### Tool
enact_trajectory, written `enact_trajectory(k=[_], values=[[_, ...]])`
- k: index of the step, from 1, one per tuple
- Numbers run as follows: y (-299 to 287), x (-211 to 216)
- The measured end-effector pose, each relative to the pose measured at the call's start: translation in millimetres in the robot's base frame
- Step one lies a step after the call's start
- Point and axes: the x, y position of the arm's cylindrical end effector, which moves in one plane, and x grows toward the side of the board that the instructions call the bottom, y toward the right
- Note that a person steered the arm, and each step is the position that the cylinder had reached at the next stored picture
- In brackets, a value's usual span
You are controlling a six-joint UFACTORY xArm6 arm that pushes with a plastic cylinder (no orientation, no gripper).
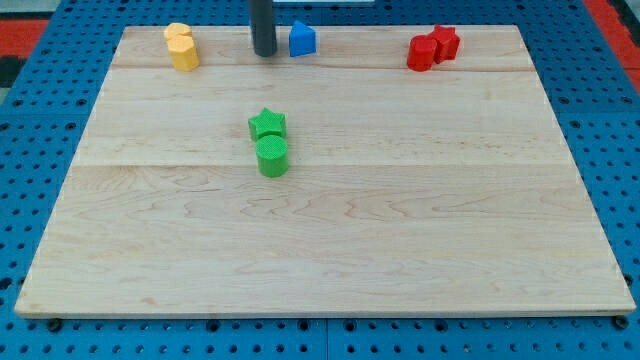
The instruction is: Move the red circle to the right of blue triangle
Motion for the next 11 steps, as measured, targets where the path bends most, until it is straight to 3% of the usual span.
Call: enact_trajectory(k=[1,2,4,5,9,11], values=[[-17.9,0.0],[12.7,41.6],[218.3,65.8],[280.3,63.5],[202.9,14.5],[194.2,-3.2]])
